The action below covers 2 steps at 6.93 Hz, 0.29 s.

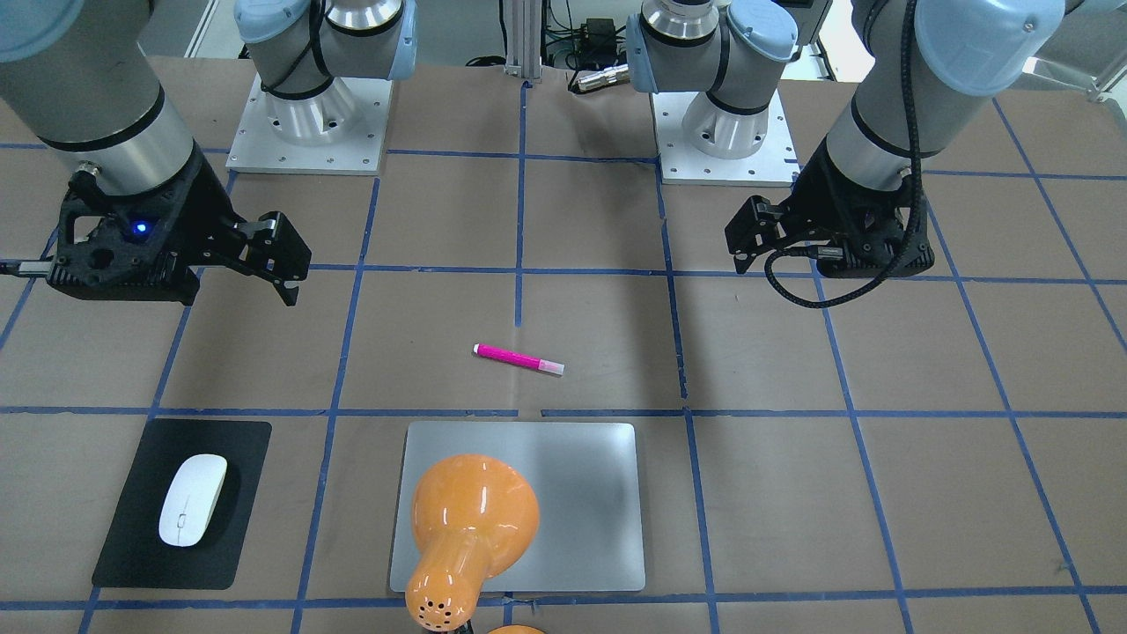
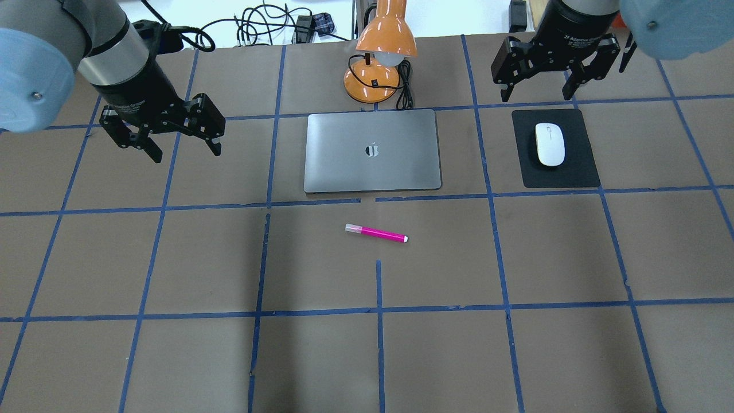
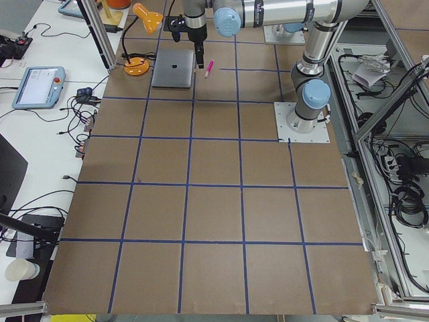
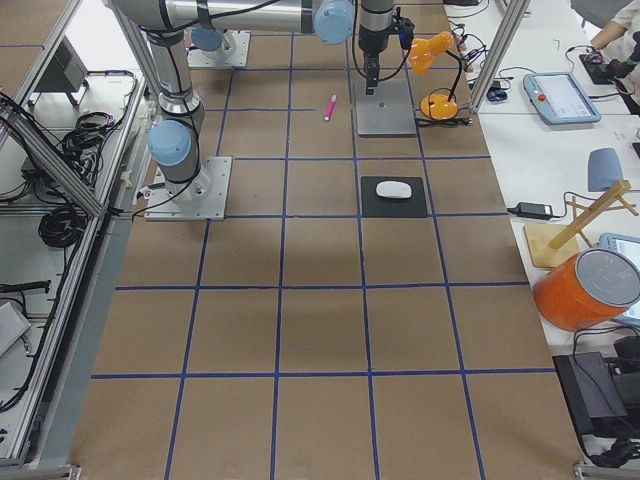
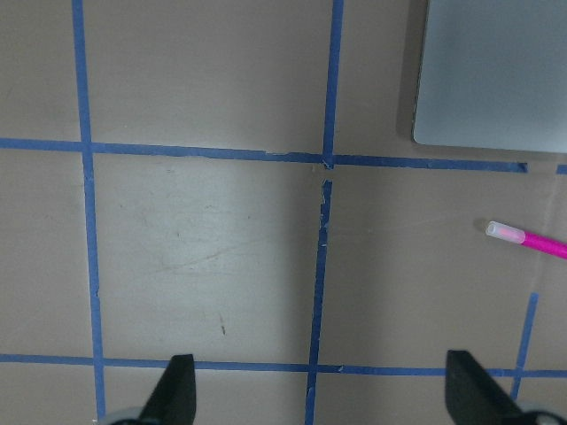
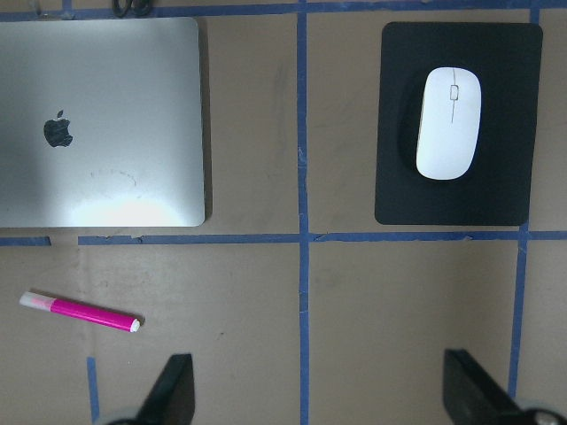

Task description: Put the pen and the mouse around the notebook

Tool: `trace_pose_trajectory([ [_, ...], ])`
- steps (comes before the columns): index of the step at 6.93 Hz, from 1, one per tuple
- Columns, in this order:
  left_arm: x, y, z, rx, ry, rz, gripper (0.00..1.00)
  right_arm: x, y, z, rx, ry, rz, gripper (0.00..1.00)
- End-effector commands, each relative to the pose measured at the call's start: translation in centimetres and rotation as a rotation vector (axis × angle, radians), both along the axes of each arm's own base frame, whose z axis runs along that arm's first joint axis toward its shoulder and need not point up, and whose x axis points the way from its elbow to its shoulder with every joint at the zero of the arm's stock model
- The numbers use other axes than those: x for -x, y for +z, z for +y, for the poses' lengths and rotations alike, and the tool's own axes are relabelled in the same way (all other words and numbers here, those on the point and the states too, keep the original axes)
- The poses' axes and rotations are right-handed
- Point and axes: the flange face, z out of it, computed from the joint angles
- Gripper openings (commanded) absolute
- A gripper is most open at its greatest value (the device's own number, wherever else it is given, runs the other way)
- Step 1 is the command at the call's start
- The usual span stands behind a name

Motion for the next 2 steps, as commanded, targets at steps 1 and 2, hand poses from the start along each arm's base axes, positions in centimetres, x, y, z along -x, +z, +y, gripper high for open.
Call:
trace_pose_trajectory([
  [1, 0.33, 1.18, 1.29, 0.004, -0.002, 0.005, 1.00, 0.00, 0.02, 0.00, 0.000, 0.000, 0.000, 1.00],
  [2, 0.31, 1.08, 1.35, -0.001, -0.002, 0.003, 1.00, 0.00, 0.02, 0.00, 0.000, 0.000, 0.000, 1.00],
])
